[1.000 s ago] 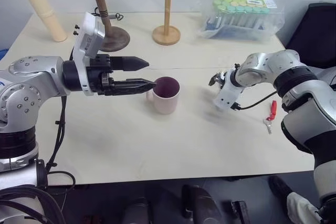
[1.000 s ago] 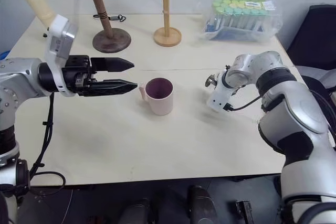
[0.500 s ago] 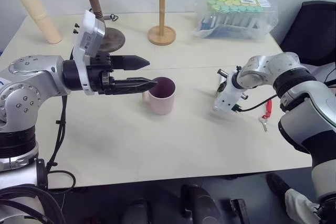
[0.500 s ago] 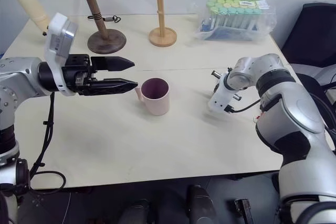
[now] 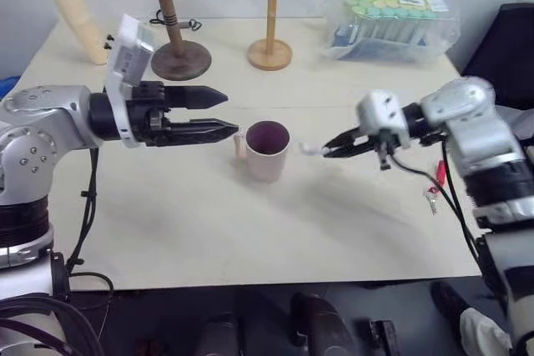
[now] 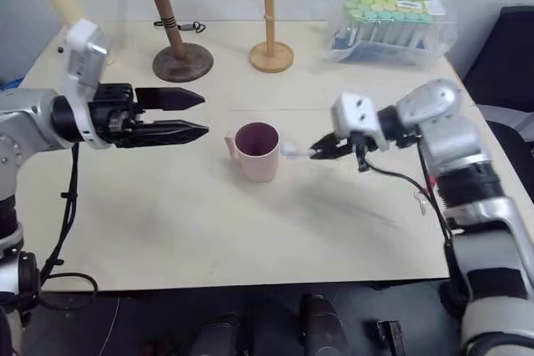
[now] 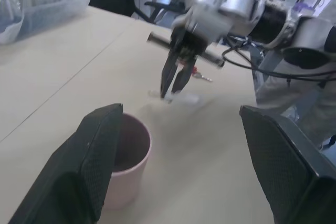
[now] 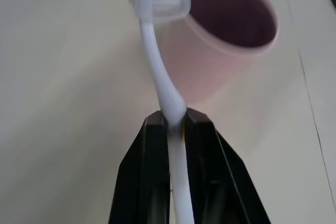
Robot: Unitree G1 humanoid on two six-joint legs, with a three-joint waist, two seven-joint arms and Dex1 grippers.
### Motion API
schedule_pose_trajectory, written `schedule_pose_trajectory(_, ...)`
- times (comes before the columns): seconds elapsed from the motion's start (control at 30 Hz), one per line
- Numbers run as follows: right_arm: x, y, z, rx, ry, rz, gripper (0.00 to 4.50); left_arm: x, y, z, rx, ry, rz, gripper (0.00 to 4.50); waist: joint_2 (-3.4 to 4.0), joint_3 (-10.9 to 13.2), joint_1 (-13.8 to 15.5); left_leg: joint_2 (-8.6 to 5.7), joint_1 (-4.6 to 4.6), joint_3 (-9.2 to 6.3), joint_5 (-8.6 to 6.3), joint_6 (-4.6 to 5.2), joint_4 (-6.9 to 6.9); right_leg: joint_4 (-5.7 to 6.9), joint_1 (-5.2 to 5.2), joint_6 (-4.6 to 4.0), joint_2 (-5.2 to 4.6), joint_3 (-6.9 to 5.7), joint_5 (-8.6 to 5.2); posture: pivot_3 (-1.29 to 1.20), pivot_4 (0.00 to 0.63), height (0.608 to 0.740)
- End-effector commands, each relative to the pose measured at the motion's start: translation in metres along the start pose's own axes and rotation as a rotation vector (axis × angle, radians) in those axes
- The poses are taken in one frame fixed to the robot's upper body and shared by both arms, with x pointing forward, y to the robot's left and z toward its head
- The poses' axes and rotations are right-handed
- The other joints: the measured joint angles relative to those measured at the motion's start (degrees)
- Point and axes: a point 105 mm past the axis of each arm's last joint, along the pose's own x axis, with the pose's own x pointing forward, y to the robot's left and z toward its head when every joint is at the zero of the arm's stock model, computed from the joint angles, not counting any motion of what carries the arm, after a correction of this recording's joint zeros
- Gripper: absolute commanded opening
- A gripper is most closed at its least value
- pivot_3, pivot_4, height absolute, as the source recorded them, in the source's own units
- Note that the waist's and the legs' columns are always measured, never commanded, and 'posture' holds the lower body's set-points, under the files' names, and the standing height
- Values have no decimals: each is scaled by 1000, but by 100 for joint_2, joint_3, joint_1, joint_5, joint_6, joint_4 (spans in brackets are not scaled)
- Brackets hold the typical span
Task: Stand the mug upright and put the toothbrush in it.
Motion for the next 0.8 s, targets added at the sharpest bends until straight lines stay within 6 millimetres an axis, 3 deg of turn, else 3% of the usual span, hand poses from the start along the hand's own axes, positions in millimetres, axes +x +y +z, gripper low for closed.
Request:
schedule_pose_trajectory(0.03, 1, 12, 50, 154, -227, -7, 100, -11, 5, 10, 47, -18, 19, 3778, 0, 0, 50, 0, 1, 5, 0, 0, 3, 0, 0, 0, 4, -1, 0, 0, 150, 740)
schedule_pose_trajectory(0.17, 10, -2, 80, 327, -426, -132, 100, -20, 12, 11, 45, -30, 47, 3778, -1, 0, 57, -1, 6, 14, 0, -1, 6, 8, 1, 1, 8, -2, 0, 0, 150, 740)
schedule_pose_trajectory(0.23, 19, -16, 85, 403, -483, -224, 100, -23, 12, 11, 47, -35, 51, 3778, -1, 0, 58, -4, 6, 18, 0, -1, 6, 9, 1, 1, 7, -1, 1, 0, 150, 740)
schedule_pose_trajectory(0.37, 40, -32, 77, 481, -500, -363, 100, -30, 9, 9, 49, -33, 65, 3778, -1, 0, 42, -5, 5, 27, 0, -1, -2, 8, -2, 1, 8, -6, 0, 0, 150, 740)
schedule_pose_trajectory(0.63, 51, -44, 51, 542, -516, -513, 100, -37, 8, 9, 56, -40, 109, 3778, -1, 0, 24, -9, 4, 51, 0, -1, -16, 2, -1, 1, 11, -15, 0, 0, 150, 740)
schedule_pose_trajectory(0.77, 62, -39, 38, 563, -497, -497, 100, -35, 7, 9, 60, -46, 112, 3778, -1, 0, 15, -7, 8, 56, 1, -3, -22, 0, -1, 1, 15, -13, 0, 0, 150, 740)
schedule_pose_trajectory(0.8, 64, -38, 33, 581, -495, -496, 450, -34, 7, 8, 67, -44, 113, 3778, -1, 0, 13, -7, 8, 57, 1, -3, -23, 0, -1, 1, 15, -12, 0, 0, 150, 740)
